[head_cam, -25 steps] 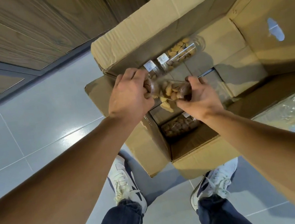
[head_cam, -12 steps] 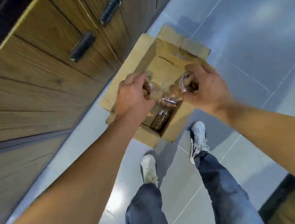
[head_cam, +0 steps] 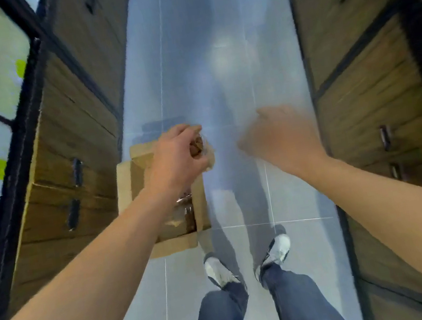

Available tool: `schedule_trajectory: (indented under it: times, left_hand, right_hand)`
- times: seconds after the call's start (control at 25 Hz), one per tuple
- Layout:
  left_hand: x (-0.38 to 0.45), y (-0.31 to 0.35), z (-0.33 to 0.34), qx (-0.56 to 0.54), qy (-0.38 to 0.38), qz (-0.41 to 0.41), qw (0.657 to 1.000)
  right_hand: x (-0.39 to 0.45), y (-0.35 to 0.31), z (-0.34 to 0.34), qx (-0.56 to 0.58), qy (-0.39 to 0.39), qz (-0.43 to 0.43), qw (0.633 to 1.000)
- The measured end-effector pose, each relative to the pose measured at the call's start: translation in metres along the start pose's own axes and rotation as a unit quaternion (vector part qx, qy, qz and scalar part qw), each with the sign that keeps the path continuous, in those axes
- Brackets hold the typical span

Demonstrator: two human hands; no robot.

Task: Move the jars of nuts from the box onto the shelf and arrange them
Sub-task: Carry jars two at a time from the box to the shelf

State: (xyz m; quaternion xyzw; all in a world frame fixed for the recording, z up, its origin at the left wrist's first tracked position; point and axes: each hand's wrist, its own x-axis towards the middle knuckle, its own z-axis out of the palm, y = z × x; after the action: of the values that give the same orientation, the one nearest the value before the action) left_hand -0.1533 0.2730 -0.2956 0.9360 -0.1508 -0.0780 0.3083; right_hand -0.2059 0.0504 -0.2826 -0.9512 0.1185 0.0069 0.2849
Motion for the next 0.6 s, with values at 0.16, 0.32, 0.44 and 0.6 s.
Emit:
schedule_trajectory:
  times: [0.16,0.32,0.44,0.6]
  left_hand:
    - [0.027,0.121,0.018,-0.009,-0.056,0.131,0.990]
    - [0.031,0.227,0.041,-0.028,-0.087,0.227,0.970]
    - [0.031,0.310,0.061,-0.030,-0.098,0.305,0.947]
    - [0.031,0.397,0.090,-0.005,-0.088,0.400,0.912]
  right_hand:
    - [-0.052,0.051,-0.107,-0.003,0.096,0.067,0.993]
    - [-0.100,0.097,-0.193,-0.028,0.167,0.118,0.978]
    - [-0.134,0.136,-0.252,-0.041,0.222,0.147,0.963]
    - [-0.171,0.178,-0.310,-0.060,0.276,0.180,0.942]
